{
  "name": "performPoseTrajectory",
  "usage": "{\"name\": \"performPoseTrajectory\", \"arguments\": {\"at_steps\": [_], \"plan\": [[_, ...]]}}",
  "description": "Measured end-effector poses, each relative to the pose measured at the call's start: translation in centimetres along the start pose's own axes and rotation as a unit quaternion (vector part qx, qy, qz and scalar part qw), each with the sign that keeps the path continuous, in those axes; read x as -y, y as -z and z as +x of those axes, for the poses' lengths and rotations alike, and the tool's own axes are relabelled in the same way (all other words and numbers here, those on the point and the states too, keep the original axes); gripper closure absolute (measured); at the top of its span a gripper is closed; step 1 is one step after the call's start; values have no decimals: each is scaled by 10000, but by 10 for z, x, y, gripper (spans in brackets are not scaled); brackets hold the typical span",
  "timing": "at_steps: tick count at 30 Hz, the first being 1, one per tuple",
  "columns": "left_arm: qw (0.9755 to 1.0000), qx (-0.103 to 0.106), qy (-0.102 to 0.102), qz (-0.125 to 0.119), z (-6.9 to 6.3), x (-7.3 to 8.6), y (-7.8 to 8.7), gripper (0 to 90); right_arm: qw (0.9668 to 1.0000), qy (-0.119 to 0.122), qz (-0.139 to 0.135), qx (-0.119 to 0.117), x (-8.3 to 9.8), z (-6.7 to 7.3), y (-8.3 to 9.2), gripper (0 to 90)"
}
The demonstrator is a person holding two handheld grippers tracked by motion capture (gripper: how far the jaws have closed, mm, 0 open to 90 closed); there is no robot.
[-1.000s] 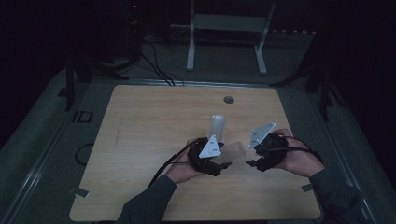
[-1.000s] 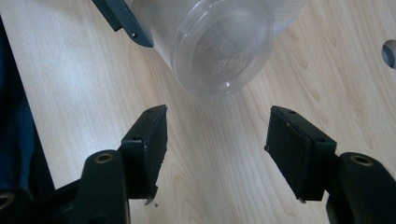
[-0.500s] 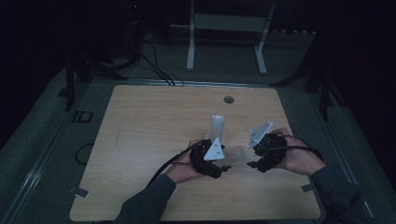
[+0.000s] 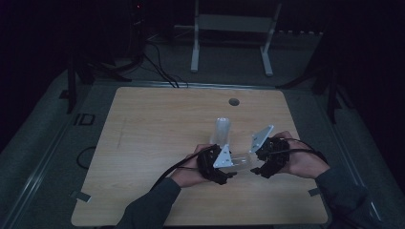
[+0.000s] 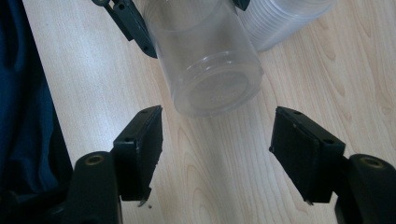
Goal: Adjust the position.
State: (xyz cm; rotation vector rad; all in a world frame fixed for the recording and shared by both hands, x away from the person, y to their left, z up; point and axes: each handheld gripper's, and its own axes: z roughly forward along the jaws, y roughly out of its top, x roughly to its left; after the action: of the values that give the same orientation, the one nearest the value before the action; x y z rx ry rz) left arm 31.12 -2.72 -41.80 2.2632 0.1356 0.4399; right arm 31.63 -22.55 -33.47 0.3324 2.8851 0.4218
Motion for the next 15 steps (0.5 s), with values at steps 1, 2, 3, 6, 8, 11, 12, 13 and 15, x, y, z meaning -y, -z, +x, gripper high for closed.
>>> {"name": "performPoseTrajectory", "arguments": {"at_steps": [1, 2, 3, 6, 8, 11, 12, 13, 15], "plan": [[10000, -10, -31, 33, 0, 0, 0, 308, 10000, 9, 27, -6, -1, 0, -1, 324], [10000, -31, -59, 45, -1, 0, 0, 309, 10000, 23, 45, -10, -1, 0, -2, 322], [9999, -53, -78, 53, -2, 0, -1, 309, 10000, 18, 80, -12, -1, 0, -3, 318], [9998, -82, -146, 77, -3, -1, -2, 309, 9999, 8, 123, -39, -3, 0, -5, 309], [9998, -83, -181, 93, -4, -2, -2, 309, 9999, 15, 132, -57, -3, 0, -7, 306], [9997, -100, -217, 103, -6, -2, -3, 309, 9998, 56, 175, -94, -4, 1, -10, 302], [9995, -121, -281, 119, -8, -3, -4, 309, 9997, 66, 191, -111, -5, 1, -11, 298], [9994, -123, -312, 130, -8, -4, -3, 309, 9997, 92, 198, -119, -5, 2, -12, 295], [9991, -136, -380, 146, -10, -4, -4, 309, 9997, 72, 203, -140, -5, 3, -15, 291]]}}
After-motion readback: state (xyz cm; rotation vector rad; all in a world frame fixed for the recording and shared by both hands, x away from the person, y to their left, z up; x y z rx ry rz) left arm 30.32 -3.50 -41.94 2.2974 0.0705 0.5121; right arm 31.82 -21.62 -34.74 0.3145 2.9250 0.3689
